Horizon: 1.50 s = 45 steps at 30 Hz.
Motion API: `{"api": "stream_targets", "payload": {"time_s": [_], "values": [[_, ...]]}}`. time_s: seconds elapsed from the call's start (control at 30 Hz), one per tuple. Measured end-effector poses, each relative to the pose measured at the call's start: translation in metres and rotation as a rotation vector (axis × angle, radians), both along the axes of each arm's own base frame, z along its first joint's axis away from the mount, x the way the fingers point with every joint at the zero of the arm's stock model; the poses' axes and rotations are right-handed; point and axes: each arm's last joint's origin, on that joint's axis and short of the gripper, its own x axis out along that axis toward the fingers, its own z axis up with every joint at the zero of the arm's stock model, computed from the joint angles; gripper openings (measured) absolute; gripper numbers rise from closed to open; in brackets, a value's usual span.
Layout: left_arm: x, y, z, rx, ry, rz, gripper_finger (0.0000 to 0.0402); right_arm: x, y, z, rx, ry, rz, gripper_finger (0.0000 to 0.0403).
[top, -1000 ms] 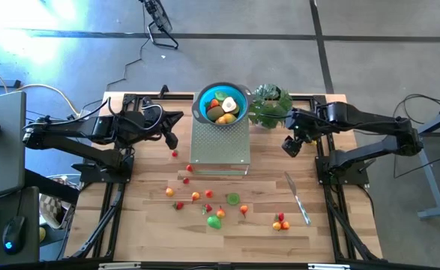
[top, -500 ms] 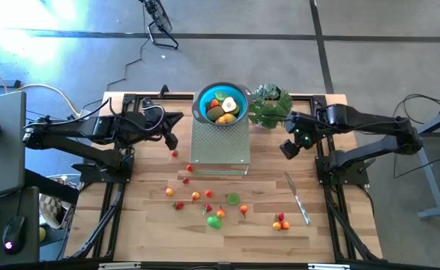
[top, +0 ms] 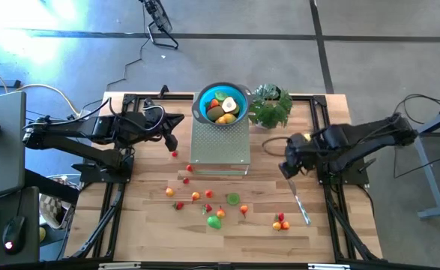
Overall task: Pick & Place Fruit
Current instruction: Put the blue table knife on the shelf
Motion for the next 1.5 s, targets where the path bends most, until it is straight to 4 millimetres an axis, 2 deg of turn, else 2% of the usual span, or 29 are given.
{"api": "stream_targets", "payload": {"time_s": [0.33,0.57,0.83,1.1,1.3,1.5], "values": [[0.000,0.000,0.000,0.000,0.000,0.000,0.0014,-0.010,0.043,-0.017,0.016,0.117,-0.020,0.0266],[0.000,0.000,0.000,0.000,0.000,0.000,0.0014,-0.024,0.064,-0.046,0.048,0.198,-0.082,0.0266],[0.000,0.000,0.000,0.000,0.000,0.001,0.0014,-0.029,0.087,-0.083,0.156,0.155,-0.124,0.0266],[0.000,0.000,0.000,0.000,-0.001,0.001,0.0014,-0.042,0.103,-0.114,0.235,0.159,-0.199,0.0266],[0.000,0.000,0.000,0.000,0.000,0.001,0.0014,-0.055,0.109,-0.124,0.235,0.193,-0.272,0.0238],[0.000,0.000,0.000,0.000,0.000,0.001,0.0014,-0.061,0.114,-0.124,0.241,0.194,-0.274,0.0198]]}}
